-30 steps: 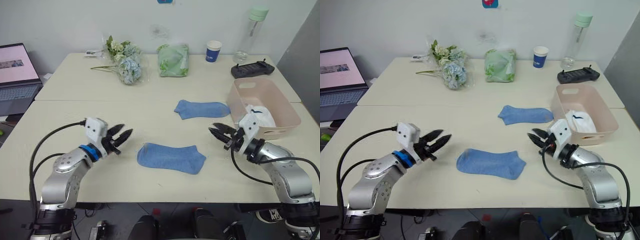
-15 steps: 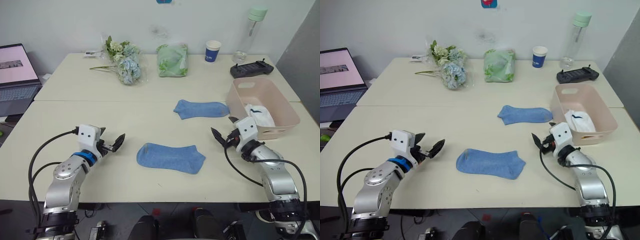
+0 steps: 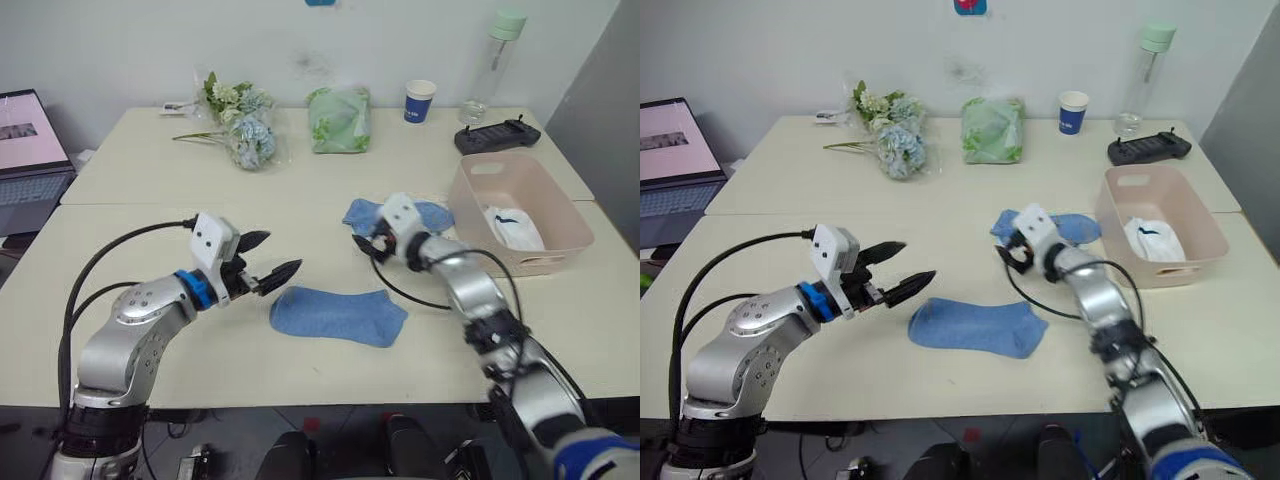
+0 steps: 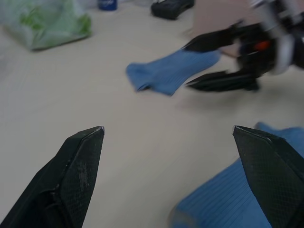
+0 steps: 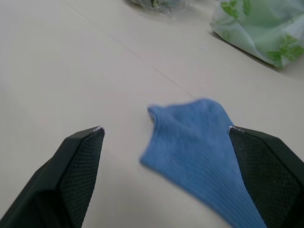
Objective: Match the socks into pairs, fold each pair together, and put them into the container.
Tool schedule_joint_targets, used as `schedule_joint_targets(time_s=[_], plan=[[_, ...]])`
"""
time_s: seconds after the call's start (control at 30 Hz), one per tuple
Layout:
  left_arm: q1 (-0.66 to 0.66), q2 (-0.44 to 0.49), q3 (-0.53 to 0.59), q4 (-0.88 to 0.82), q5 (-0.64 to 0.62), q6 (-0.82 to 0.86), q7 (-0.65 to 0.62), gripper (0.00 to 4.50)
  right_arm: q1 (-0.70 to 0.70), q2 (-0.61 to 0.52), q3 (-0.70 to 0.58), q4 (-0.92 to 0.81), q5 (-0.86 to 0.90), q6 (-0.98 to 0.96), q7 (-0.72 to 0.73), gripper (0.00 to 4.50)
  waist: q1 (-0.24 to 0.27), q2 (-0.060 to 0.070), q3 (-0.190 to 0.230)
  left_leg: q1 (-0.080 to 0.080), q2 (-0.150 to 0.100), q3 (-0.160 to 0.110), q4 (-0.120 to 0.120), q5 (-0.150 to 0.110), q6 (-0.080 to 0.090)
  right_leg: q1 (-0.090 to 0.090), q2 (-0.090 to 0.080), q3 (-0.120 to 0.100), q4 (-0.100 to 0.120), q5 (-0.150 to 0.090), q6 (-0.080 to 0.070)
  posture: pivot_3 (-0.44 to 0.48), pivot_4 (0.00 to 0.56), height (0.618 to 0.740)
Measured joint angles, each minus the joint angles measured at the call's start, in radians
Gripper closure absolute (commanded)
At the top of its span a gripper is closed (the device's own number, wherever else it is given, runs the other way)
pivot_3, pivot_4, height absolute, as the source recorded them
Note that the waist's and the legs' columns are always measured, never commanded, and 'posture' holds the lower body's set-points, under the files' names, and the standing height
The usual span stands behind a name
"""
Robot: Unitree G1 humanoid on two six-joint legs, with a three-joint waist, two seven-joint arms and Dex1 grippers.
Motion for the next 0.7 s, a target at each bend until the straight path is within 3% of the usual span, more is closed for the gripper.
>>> schedule_joint_targets(time_s=[0.13,0.2,0.6,0.7], plan=[[0.022,-0.004,0.001,-0.012,0.0,0.024,0.03,0.0,-0.091,0.017,0.028,0.238,-0.05,-0.019,0.007,0.02,0.0,0.0,0.0,-0.001,-0.002,0.0,0.0,0.0,0.0,0.0,-0.001,0.0,-0.002,0.0,0.0,0.0,0.15,0.74],[0.033,-0.015,0.0,-0.013,0.001,0.028,0.046,0.0,-0.128,0.029,0.023,0.312,-0.05,-0.041,0.009,0.41,-0.004,0.0,0.0,0.0,-0.002,0.001,0.001,0.0,0.0,0.0,-0.001,0.001,-0.001,0.0,0.0,0.0,0.15,0.74],[0.064,-0.042,-0.007,-0.058,0.0,0.029,0.079,0.0,-0.239,0.044,-0.047,0.542,-0.036,-0.072,0.01,4.46,0.001,0.0,0.0,0.0,-0.002,0.0,0.001,0.0,0.0,0.001,-0.001,0.0,0.0,0.0,0.0,0.0,0.15,0.74],[0.061,-0.042,-0.007,-0.058,0.001,0.029,0.08,0.0,-0.246,0.035,-0.059,0.556,-0.035,-0.08,0.017,4.49,0.0,0.0,0.0,0.0,-0.001,-0.001,0.001,0.0,0.0,0.001,-0.001,0.0,0.0,0.0,0.0,0.0,0.15,0.74]])
